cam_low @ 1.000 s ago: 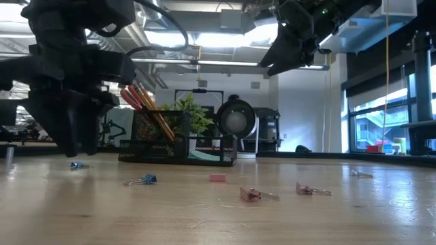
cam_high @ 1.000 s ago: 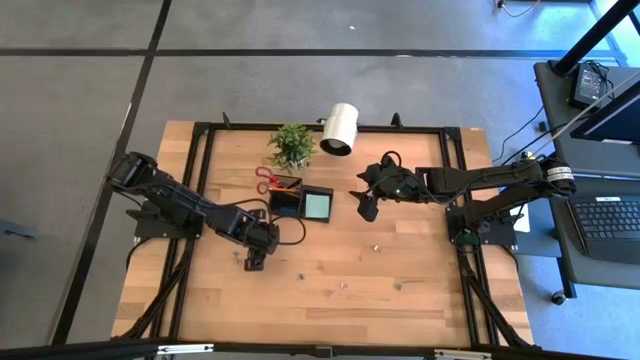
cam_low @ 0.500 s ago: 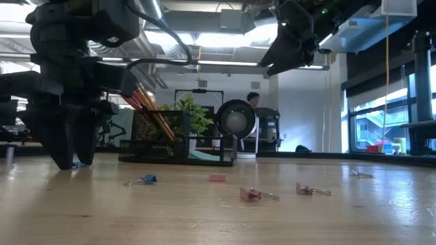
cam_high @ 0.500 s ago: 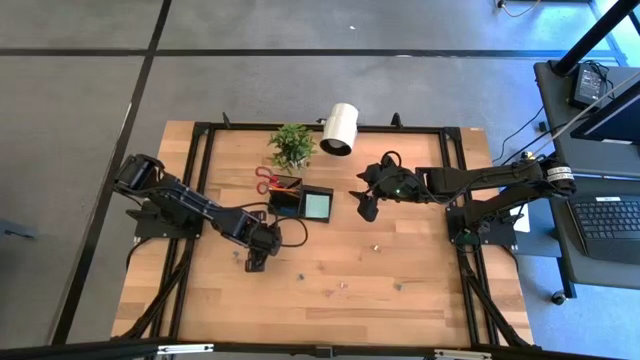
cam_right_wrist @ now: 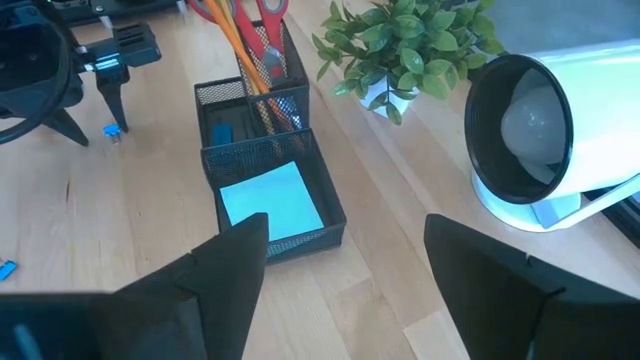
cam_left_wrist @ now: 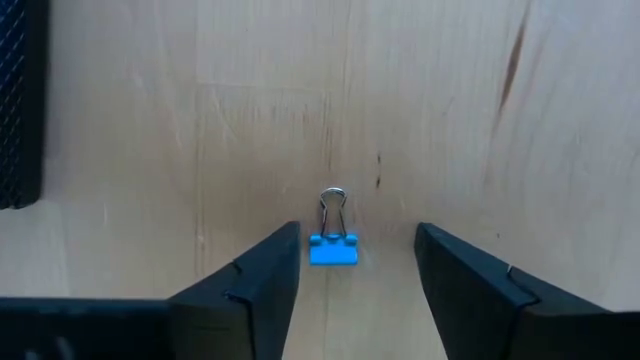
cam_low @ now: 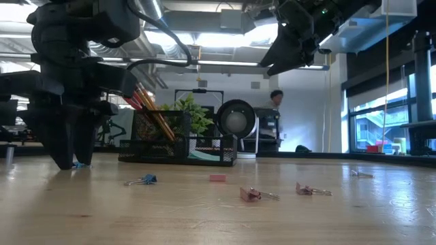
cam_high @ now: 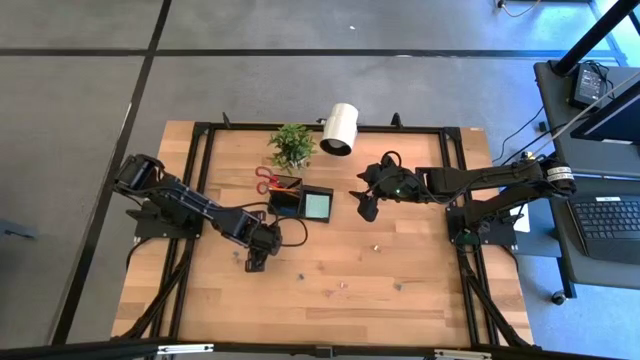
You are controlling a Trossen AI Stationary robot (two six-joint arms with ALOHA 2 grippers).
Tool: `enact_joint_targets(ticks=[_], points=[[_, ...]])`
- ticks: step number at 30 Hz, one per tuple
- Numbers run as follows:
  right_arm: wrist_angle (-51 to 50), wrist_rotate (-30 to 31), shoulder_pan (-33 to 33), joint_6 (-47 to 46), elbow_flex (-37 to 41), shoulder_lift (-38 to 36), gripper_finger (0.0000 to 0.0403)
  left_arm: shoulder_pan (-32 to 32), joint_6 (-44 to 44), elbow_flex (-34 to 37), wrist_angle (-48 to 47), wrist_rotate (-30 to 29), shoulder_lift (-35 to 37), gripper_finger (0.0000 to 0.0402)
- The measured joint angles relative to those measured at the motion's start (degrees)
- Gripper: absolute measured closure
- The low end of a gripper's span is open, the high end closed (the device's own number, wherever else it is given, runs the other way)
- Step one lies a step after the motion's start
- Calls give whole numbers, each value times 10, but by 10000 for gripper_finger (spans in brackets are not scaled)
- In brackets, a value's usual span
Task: Pick and place office supplies into organizer
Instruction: Put the blue binder clip into the black desk organizer
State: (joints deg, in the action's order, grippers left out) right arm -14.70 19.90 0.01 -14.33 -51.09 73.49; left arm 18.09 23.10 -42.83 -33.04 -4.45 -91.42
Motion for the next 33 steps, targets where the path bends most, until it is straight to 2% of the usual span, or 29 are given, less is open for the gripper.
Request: enact_joint_targets(ticks=[13,33], points=[[-1,0,0,0,0,0,130,2,-18,0,2,-10,0,236],[-2,0,0,0,0,0,130,3,-59,0,0,-14,2,315]])
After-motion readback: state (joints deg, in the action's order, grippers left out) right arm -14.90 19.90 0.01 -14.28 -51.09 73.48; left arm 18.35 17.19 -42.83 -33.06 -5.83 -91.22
